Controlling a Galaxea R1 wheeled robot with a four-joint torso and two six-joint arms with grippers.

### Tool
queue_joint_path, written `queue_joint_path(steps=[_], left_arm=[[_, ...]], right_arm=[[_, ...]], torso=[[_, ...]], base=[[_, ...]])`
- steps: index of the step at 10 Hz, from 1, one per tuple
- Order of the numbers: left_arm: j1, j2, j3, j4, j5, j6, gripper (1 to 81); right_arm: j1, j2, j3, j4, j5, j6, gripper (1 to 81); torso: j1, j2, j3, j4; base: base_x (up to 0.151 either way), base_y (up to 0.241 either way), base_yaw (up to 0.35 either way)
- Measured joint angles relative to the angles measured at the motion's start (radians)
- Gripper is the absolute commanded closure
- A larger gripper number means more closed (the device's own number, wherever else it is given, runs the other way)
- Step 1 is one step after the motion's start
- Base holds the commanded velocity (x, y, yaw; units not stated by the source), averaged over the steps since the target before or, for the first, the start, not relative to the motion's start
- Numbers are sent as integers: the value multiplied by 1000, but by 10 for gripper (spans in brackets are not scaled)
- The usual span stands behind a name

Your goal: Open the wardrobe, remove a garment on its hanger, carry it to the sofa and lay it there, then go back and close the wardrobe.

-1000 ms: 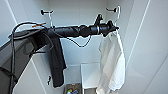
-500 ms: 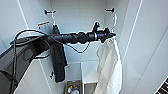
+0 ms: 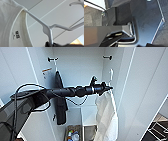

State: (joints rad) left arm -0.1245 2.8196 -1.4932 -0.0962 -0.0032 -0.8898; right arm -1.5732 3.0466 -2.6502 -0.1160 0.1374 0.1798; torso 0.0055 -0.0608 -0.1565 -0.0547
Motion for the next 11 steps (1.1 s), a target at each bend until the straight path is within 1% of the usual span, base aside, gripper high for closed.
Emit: queue_joint_path(steps=[2, 3, 5, 7, 11], left_arm=[[28, -13, 27, 15, -3, 1, 811], [36, -16, 34, 22, -24, 0, 811], [74, -43, 47, 25, -18, -1, 811], [65, -47, 60, 25, -27, -2, 811], [72, -73, 79, 26, -26, -1, 811]], right_arm=[[-3, 0, 0, 0, 0, 0, 10], [2, 0, 0, 0, 1, 0, 10], [7, 0, 0, 0, 2, -3, 10], [-9, 0, 0, 0, -5, -3, 10], [0, 3, 0, 0, 0, -3, 10]], torso=[[-1, 0, 0, 0], [0, 0, 0, 0], [-1, 0, 0, 0], [-2, 0, 0, 0], [-2, 0, 0, 0]], base=[[-142, 0, 0], [-142, 0, 0], [-142, 0, 0], [-142, 0, 0], [-139, 0, 0]])
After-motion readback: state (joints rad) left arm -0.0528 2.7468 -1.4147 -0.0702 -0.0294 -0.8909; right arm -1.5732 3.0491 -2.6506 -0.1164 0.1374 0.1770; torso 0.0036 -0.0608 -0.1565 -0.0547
